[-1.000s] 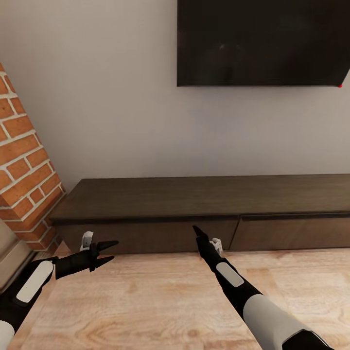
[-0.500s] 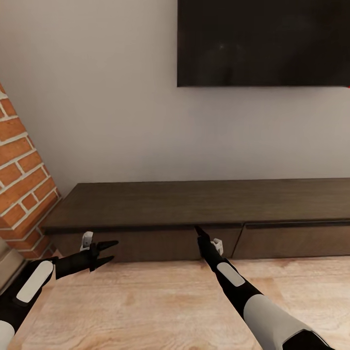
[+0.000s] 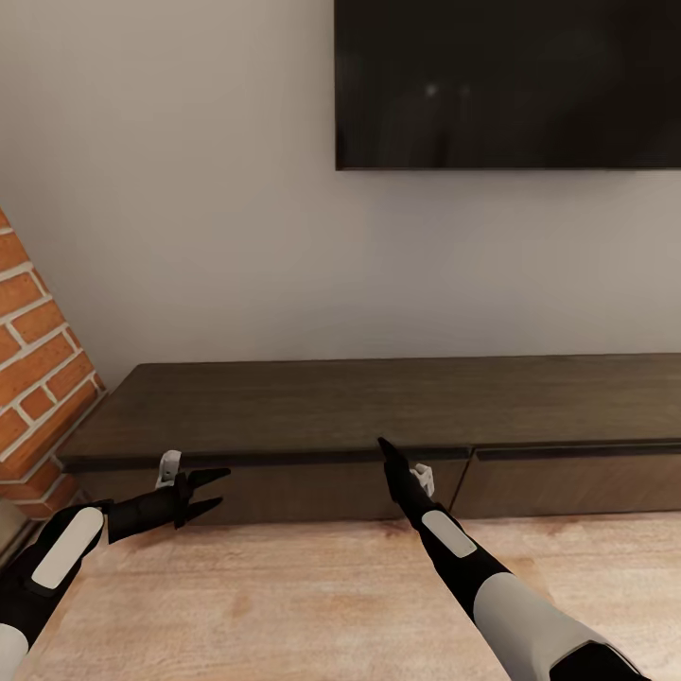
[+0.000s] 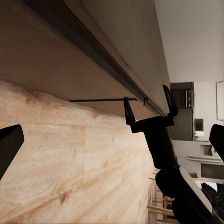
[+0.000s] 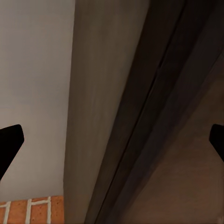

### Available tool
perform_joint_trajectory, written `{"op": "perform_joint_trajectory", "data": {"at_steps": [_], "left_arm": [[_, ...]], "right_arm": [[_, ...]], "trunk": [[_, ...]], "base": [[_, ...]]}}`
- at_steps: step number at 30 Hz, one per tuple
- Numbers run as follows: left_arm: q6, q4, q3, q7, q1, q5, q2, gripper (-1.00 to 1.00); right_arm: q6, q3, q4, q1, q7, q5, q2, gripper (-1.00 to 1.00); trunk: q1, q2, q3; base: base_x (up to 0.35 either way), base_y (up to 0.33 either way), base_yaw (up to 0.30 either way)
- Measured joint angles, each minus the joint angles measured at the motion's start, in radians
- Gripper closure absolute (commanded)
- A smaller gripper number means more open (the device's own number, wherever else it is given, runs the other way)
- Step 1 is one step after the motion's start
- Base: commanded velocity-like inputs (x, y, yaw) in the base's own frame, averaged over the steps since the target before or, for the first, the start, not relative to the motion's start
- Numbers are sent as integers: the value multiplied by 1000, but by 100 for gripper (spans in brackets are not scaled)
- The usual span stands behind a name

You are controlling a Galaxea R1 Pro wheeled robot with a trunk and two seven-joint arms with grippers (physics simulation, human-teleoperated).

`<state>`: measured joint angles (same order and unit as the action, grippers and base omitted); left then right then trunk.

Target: Place each of the two pumpkins and all three candles from the living room inside a cabinet in the living room (use any cabinet), then make sure every cabinet is closed, and position the cauldron so it is next to a table in the living room.

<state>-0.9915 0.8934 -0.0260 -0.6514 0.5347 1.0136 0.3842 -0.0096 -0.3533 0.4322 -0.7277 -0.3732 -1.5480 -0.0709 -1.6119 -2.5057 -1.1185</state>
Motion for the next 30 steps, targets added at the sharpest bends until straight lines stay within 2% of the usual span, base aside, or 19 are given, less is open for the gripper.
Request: {"op": "perform_joint_trajectory", "data": {"at_steps": [17, 30], "left_arm": [[0, 0, 0, 0, 0, 0, 0, -100], [0, 0, 0, 0, 0, -1, 0, -100]], "right_arm": [[-2, 0, 0, 0, 0, 0, 0, -100], [-3, 0, 0, 0, 0, 0, 0, -100]], "trunk": [[0, 0, -4], [-6, -3, -54]], "base": [[1, 0, 0], [0, 0, 0]]}}
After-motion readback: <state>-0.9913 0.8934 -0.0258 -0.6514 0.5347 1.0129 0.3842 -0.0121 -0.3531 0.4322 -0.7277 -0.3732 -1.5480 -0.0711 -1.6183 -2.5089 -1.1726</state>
